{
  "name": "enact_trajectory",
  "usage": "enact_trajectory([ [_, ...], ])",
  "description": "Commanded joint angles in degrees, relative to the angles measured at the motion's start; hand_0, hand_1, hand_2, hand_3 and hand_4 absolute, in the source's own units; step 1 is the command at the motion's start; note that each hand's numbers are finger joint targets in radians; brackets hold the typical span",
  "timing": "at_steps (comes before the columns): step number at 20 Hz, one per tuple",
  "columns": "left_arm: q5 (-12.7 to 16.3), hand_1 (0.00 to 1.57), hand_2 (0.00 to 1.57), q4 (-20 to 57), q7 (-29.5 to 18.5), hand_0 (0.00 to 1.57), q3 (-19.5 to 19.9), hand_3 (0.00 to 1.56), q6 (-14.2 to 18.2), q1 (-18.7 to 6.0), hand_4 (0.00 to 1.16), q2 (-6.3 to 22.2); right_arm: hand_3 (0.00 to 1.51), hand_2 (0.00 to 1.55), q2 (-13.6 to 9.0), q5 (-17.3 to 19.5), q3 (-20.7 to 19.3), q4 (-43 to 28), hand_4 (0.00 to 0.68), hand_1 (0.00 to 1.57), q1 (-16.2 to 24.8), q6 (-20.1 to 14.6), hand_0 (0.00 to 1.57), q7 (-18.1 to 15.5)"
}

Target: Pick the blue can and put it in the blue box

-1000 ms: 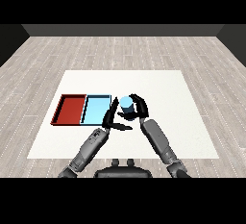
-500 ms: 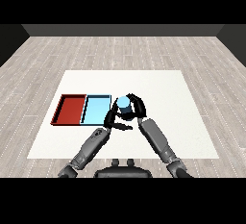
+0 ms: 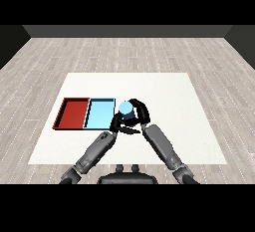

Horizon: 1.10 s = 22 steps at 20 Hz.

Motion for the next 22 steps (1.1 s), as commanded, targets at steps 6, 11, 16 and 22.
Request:
enact_trajectory([
  [6,3.8,0.0,0.0,2.2,0.6,0.0,-3.2,0.0,3.7,-3.6,0.0,0.0,1.37,1.46,0.0,0.0,0.0,-1.3,0.541,1.42,0.3,1.2,1.42,1.8],
  [11,6.6,0.0,0.0,4.9,-3.0,0.0,-4.9,0.0,4.0,-6.5,0.0,0.0,1.37,1.46,0.0,-3.4,7.5,0.5,0.525,1.45,-0.5,-5.0,1.45,0.3],
  [16,5.2,0.0,0.0,4.2,2.5,0.0,-6.2,0.0,5.9,-9.7,0.0,0.0,1.35,1.45,0.0,0.3,5.7,-5.6,0.522,1.43,2.1,-2.8,1.43,2.8],
  [22,6.9,0.0,0.0,0.8,5.6,0.0,-7.3,0.0,11.3,-8.6,0.0,0.0,1.36,1.45,-0.8,0.8,4.7,-6.3,0.497,1.45,1.4,-1.0,1.45,4.5],
])
